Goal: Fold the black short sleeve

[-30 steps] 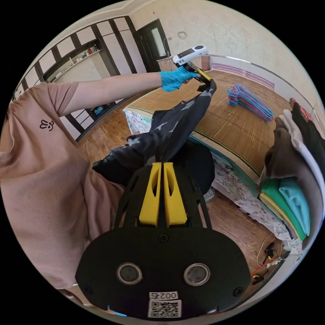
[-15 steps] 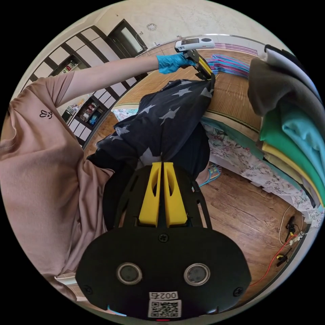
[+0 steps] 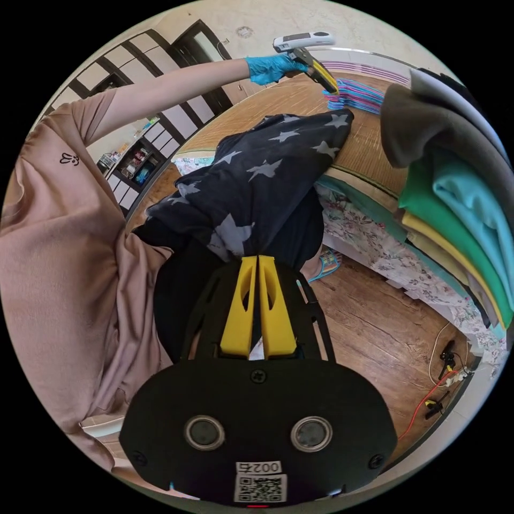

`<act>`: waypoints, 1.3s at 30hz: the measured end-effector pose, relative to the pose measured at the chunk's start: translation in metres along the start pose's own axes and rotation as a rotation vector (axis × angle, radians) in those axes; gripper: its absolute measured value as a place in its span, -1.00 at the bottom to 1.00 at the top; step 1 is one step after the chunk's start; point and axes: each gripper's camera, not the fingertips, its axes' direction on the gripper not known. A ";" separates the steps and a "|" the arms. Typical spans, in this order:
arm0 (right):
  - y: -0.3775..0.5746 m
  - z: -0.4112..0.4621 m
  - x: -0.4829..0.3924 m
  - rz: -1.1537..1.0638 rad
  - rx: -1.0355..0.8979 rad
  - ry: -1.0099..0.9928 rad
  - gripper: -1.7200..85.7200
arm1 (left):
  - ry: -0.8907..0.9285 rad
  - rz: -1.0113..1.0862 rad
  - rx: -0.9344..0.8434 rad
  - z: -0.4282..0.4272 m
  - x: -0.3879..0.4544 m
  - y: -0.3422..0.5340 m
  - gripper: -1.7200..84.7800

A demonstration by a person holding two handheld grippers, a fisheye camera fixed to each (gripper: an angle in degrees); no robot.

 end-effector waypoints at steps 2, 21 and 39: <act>0.006 -0.003 -0.003 -0.007 -0.007 0.058 -0.97 | 0.020 -0.038 -0.004 -0.005 0.002 0.011 -0.85; 0.021 0.024 -0.087 -0.461 -0.078 0.159 -0.72 | 0.306 -0.280 0.091 -0.085 0.099 0.237 -0.93; 0.042 0.054 -0.146 -0.682 -0.232 0.377 -0.90 | 0.522 -0.219 0.220 -0.146 0.247 0.331 -0.78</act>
